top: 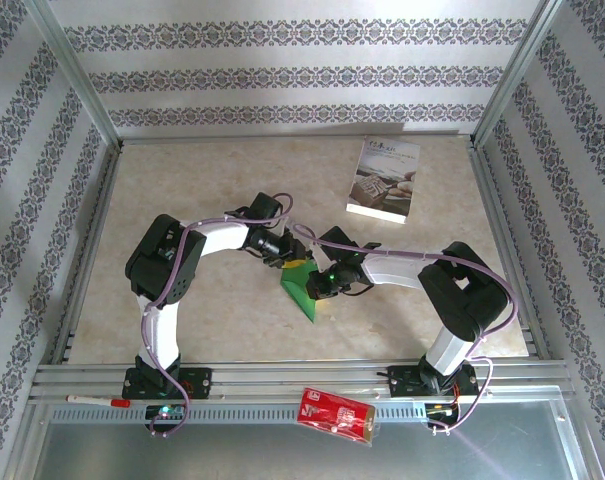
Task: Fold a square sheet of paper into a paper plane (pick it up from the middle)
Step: Third fold the triangle at the center of the table.
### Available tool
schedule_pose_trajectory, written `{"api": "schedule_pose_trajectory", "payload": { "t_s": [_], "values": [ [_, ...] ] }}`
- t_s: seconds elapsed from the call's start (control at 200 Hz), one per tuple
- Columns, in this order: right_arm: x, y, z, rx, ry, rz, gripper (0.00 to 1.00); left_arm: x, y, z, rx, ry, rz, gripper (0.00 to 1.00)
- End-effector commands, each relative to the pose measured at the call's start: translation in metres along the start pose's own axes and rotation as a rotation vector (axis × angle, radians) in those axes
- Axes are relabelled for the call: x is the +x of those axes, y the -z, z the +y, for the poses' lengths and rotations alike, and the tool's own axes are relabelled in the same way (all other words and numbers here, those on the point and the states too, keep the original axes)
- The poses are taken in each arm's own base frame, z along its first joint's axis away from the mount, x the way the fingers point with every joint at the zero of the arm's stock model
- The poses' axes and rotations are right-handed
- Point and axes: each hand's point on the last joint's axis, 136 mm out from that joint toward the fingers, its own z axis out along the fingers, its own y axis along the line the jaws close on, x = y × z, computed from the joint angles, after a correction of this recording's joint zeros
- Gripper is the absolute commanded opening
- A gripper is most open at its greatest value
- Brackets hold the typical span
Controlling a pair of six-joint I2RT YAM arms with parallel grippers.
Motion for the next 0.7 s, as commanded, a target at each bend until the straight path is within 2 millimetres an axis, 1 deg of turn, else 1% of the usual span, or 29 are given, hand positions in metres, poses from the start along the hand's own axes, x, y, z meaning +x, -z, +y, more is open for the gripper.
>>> {"api": "schedule_pose_trajectory", "payload": {
  "t_s": [0.0, 0.09, 0.13, 0.28, 0.39, 0.515, 0.64, 0.694],
  "values": [
    [0.024, -0.007, -0.02, 0.058, -0.027, 0.063, 0.05, -0.002, 0.012, -0.014, -0.005, -0.02, -0.015, 0.31],
    [0.025, -0.007, -0.02, 0.057, -0.029, 0.062, 0.05, -0.004, 0.021, -0.018, 0.005, -0.021, -0.034, 0.34],
    [0.025, -0.007, -0.021, 0.058, -0.031, 0.063, 0.05, -0.005, 0.025, -0.016, 0.002, -0.012, -0.046, 0.34],
    [0.025, -0.009, -0.021, 0.057, -0.033, 0.062, 0.04, -0.002, 0.046, -0.01, 0.005, 0.022, -0.104, 0.33],
    [0.026, -0.009, -0.021, 0.059, -0.033, 0.066, 0.05, 0.011, 0.056, -0.002, -0.022, 0.037, -0.13, 0.29],
    [0.024, -0.009, -0.02, 0.059, -0.032, 0.066, 0.05, 0.028, 0.063, 0.009, -0.032, 0.064, -0.151, 0.23],
    [0.021, -0.008, -0.017, 0.052, -0.03, 0.065, 0.04, 0.04, 0.067, 0.01, -0.016, 0.077, -0.146, 0.18],
    [0.02, -0.008, -0.016, 0.052, -0.033, 0.069, 0.04, 0.048, 0.068, 0.007, -0.003, 0.067, -0.14, 0.15]
  ]
}}
